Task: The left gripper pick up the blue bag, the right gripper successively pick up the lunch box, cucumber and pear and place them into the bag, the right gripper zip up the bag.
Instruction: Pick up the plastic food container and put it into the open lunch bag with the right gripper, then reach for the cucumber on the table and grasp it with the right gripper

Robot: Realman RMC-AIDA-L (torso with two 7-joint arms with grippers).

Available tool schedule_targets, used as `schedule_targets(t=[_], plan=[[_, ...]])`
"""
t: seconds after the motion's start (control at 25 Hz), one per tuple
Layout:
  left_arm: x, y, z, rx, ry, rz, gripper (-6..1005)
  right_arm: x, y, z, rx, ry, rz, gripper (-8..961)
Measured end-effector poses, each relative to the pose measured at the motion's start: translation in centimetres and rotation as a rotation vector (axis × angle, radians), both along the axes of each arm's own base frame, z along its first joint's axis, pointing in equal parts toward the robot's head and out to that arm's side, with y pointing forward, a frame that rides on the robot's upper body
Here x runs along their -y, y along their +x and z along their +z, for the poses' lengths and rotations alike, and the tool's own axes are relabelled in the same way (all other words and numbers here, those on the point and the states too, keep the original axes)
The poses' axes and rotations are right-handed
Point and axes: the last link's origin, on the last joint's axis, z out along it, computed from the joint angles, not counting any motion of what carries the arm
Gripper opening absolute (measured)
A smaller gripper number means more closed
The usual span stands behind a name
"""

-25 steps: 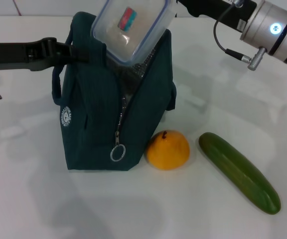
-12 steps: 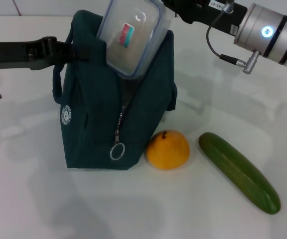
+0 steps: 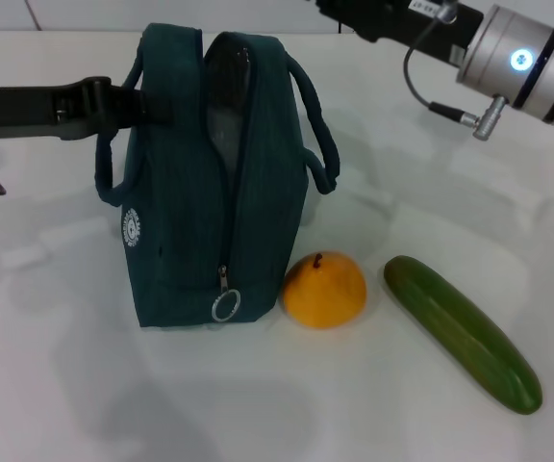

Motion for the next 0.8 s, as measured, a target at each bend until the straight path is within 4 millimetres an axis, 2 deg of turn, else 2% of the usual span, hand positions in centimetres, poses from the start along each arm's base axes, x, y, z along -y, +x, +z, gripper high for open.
schedule_targets(t=[0.04, 0.24, 0.44, 0.56, 0.68, 0.8], plan=[[0.0, 0.0, 0.0, 0.001, 0.0, 0.0, 51, -0.1, 0.1, 0.3, 0.001, 0.012, 0.006, 387], [0.0, -0.1, 0.0, 0.001, 0.0, -0.001, 51, -0.4, 1.8, 2.6, 0.038, 0.115, 0.048, 616], [0.2, -0.4, 0.0, 0.0, 0.0, 0.008, 51, -0.2, 4.4, 5.4, 0.234, 0.273, 0.167, 669], [0.2, -0.4, 0.0, 0.0, 0.001, 0.008, 51, -0.1, 5.5, 6.6, 0.391, 0.334, 0.256, 771], [0.2, -0.4, 0.0, -0.001, 0.001, 0.006, 51, 0.0, 6.0, 7.4, 0.522, 0.346, 0.342, 872], [0.3, -0.4, 0.1, 0.005, 0.005, 0.003, 51, 0.1, 6.2, 7.8, 0.655, 0.337, 0.436, 876]])
